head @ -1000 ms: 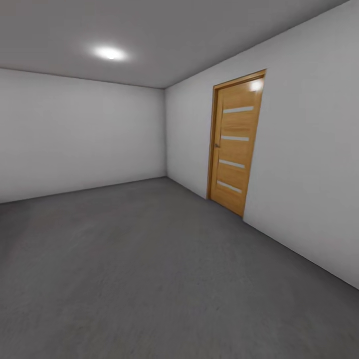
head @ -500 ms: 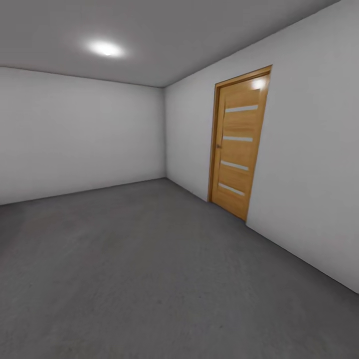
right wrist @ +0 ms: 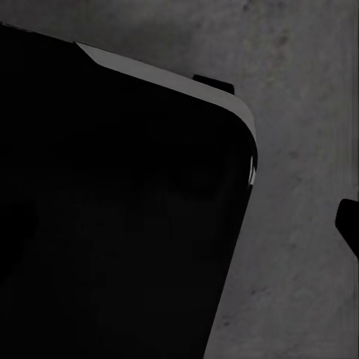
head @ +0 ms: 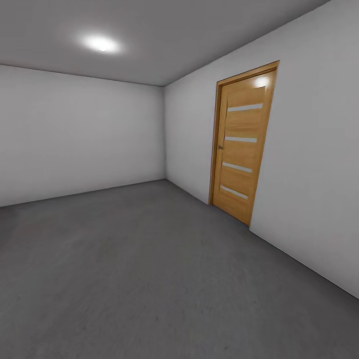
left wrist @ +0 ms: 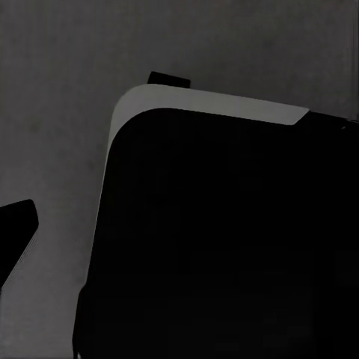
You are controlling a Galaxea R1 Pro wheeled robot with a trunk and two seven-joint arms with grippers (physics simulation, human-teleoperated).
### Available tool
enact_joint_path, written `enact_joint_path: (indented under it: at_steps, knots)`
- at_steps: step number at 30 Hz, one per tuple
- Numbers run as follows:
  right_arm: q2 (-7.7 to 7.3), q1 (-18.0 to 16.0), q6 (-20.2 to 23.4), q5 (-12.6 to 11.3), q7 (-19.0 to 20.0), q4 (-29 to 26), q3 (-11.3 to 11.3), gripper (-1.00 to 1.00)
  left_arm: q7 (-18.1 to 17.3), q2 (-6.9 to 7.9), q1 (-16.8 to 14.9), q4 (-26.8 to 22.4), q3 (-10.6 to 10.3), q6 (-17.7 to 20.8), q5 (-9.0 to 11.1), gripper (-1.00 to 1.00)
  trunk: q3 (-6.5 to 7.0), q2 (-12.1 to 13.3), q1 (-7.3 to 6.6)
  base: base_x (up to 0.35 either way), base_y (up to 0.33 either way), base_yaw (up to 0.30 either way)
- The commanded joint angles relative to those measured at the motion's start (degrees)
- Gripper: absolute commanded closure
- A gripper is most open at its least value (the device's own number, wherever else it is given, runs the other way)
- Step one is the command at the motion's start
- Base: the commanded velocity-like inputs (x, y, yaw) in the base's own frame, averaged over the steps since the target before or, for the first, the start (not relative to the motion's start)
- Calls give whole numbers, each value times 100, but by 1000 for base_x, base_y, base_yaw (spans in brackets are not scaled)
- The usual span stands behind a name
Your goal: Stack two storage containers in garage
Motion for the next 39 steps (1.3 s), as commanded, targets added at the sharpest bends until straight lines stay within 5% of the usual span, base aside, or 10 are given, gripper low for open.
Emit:
enact_joint_path:
  at_steps: [1, 31, 39]
  knots:
    - [0, -3, -14, 3, -2, 4, 43, -100, 4, 0, -1, -2, -1, -10, 32, -100, -6, -3, 3, 325, 0, 0]
    - [45, -3, -7, -56, 7, -5, 0, -100, 20, 0, -1, 1, 2, -7, 40, -100, -6, -3, 3, 325, 0, -1]
    - [3, -3, -113, -59, 66, -14, -8, -100, 20, 0, -1, 1, 2, -7, 41, -100, -6, -3, 3, 325, 8, -193]
